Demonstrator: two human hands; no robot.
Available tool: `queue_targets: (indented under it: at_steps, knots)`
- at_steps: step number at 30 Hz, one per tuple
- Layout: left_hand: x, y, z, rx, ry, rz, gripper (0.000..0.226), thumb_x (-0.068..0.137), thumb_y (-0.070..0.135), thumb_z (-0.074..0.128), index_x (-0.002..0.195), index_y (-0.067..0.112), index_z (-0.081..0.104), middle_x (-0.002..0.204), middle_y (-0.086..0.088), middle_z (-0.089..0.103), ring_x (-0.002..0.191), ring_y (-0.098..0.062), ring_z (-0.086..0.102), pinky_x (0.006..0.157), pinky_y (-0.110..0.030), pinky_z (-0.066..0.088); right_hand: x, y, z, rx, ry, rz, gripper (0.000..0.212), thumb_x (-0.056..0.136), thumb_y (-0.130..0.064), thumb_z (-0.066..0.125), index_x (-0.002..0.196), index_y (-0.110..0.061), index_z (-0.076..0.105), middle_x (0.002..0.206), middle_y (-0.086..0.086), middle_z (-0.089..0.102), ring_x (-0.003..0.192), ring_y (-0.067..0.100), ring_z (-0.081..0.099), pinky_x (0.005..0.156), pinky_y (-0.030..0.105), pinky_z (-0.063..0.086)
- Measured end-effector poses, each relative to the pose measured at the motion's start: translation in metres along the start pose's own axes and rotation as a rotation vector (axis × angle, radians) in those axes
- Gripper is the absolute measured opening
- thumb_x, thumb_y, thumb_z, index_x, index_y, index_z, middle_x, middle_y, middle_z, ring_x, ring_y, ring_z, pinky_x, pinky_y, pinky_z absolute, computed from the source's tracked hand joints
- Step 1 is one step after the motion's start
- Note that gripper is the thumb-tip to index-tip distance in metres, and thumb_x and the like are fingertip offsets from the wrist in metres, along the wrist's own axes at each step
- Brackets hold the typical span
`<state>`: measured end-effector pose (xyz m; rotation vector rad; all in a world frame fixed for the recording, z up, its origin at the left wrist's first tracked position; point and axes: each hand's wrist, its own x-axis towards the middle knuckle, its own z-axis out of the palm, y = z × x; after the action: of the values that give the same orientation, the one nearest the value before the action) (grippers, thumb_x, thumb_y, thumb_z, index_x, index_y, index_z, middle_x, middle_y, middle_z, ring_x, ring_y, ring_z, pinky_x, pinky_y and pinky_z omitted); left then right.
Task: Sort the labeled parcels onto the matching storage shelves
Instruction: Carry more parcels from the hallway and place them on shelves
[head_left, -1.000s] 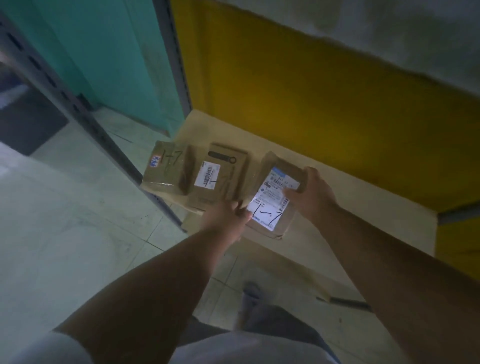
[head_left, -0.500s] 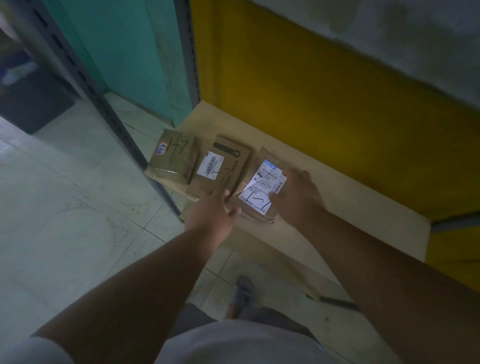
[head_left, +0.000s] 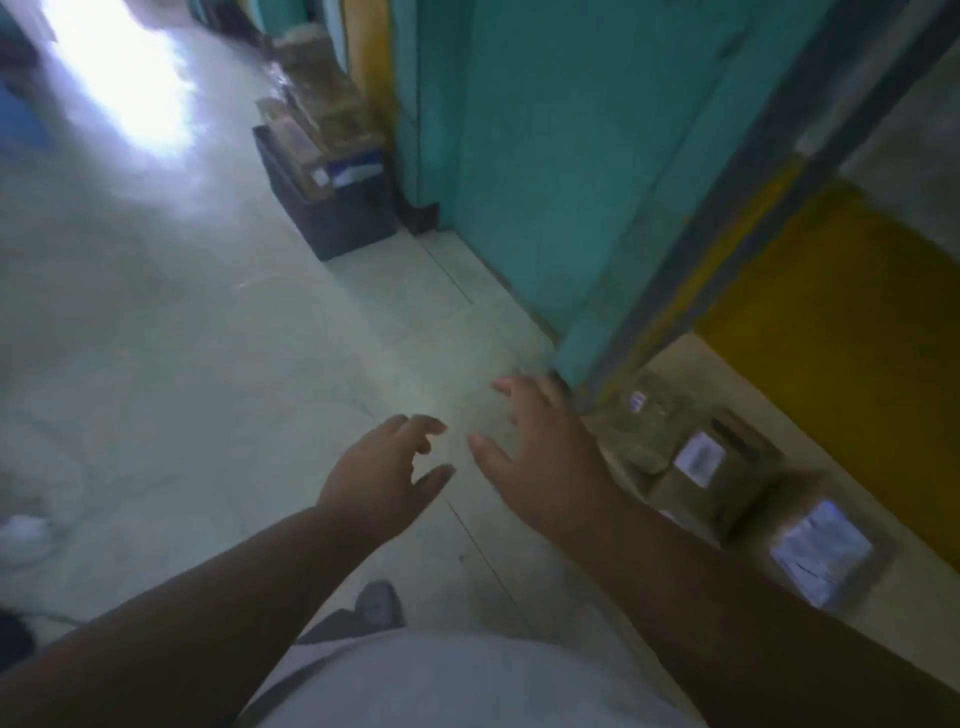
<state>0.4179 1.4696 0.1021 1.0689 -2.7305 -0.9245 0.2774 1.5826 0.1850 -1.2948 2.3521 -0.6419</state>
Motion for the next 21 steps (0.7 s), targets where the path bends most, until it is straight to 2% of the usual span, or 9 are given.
queue_targets:
  at_steps: [4,7,14,18,21]
  knots:
    - [0.005,-0.073,-0.071,0.002,0.059,-0.111,0.045,0.088,0.049,0.067,0.129,0.035,0.055,0.106,0.013,0.058,0.082,-0.006,0.059,0.074,-0.025,0.051,0.069,-0.077,0.025,0.037,-0.022,-0.085,0.054,0.093,-0.042,0.061,0.141,-0.026,0.042,0.141,-0.003,0.043,0.120,0.011,0.051,0.087,0.021,0.043]
    - [0.025,-0.110,-0.111,-0.019,0.076,-0.163,0.045,0.088,0.049,0.068,0.128,0.035,0.056,0.105,0.014,0.058,0.082,-0.004,0.059,0.074,-0.021,0.050,0.123,-0.117,0.029,0.027,-0.035,-0.117,0.055,0.093,-0.046,0.059,0.142,-0.029,0.040,0.143,-0.007,0.042,0.120,0.007,0.050,0.089,0.019,0.043]
    - [0.146,-0.195,-0.172,-0.094,0.187,-0.267,0.047,0.087,0.046,0.071,0.129,0.031,0.057,0.109,0.010,0.059,0.083,-0.006,0.060,0.073,-0.022,0.051,0.294,-0.174,0.050,0.046,0.002,-0.202,0.054,0.093,-0.043,0.061,0.140,-0.025,0.042,0.136,-0.002,0.047,0.110,0.008,0.052,0.082,0.020,0.040]
    - [0.213,-0.242,-0.232,-0.091,0.214,-0.344,0.048,0.088,0.046,0.070,0.131,0.032,0.055,0.112,0.011,0.059,0.084,-0.005,0.060,0.073,-0.022,0.050,0.407,-0.221,0.054,0.062,0.010,-0.259,0.054,0.092,-0.044,0.062,0.140,-0.026,0.043,0.134,-0.002,0.048,0.110,0.010,0.053,0.085,0.023,0.044]
    - [0.262,-0.275,-0.286,-0.095,0.264,-0.381,0.049,0.088,0.047,0.070,0.132,0.033,0.054,0.111,0.013,0.057,0.085,-0.004,0.060,0.072,-0.021,0.049,0.490,-0.272,0.052,0.079,0.005,-0.315,0.052,0.092,-0.044,0.063,0.137,-0.025,0.045,0.137,-0.002,0.048,0.116,0.016,0.054,0.092,0.030,0.051]
